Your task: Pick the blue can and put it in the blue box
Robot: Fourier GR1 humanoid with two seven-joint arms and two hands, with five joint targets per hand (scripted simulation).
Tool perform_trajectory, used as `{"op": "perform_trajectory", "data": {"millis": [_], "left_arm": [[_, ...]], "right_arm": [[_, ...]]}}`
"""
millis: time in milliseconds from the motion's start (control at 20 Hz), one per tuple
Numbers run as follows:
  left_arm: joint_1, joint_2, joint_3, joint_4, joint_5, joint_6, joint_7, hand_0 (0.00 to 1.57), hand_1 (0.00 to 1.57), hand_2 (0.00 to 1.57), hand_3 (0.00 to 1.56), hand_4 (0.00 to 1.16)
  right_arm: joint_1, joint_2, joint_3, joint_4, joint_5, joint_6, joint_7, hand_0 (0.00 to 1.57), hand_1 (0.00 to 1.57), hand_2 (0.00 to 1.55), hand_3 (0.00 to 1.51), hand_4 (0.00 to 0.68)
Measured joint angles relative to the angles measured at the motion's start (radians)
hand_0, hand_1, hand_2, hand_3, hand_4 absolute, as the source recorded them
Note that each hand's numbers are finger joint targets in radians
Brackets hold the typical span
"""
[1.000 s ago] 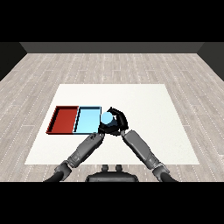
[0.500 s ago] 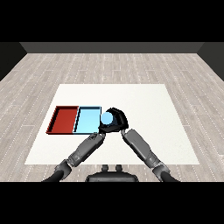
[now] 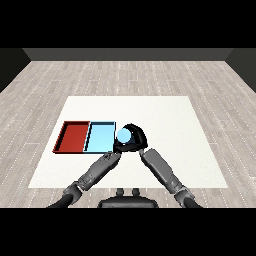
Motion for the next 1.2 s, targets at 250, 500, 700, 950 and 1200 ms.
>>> {"op": "perform_trajectory", "data": {"millis": [250,500,700,950,1200], "left_arm": [[-0.003,-0.004,0.021,0.018,-0.015,-0.007,-0.010,1.57,1.57,1.56,1.47,1.14],[0.010,0.006,0.033,-0.017,-0.054,-0.001,0.028,1.57,1.57,1.57,1.48,1.14],[0.013,-0.003,0.048,-0.012,-0.059,-0.014,0.019,1.57,1.57,1.57,1.49,1.15],[0.003,-0.012,0.079,0.014,-0.072,-0.029,0.005,1.57,1.57,1.57,1.49,1.15],[0.024,-0.009,0.124,0.017,-0.066,-0.054,-0.005,1.57,1.57,1.57,1.48,1.15]], "right_arm": [[-0.005,0.005,0.000,0.006,0.057,-0.025,0.039,0.00,0.00,0.00,0.00,0.000],[-0.021,0.007,0.008,0.032,0.072,-0.037,0.039,0.00,0.00,0.00,0.00,0.000],[-0.008,0.008,-0.001,0.017,0.091,-0.029,0.052,0.00,0.00,0.00,0.00,0.000],[0.005,0.007,-0.063,-0.012,0.103,-0.029,0.070,0.00,0.00,0.00,0.00,0.000],[0.025,-0.004,-0.164,-0.086,0.012,0.033,0.082,0.00,0.00,0.00,0.00,0.000]]}}
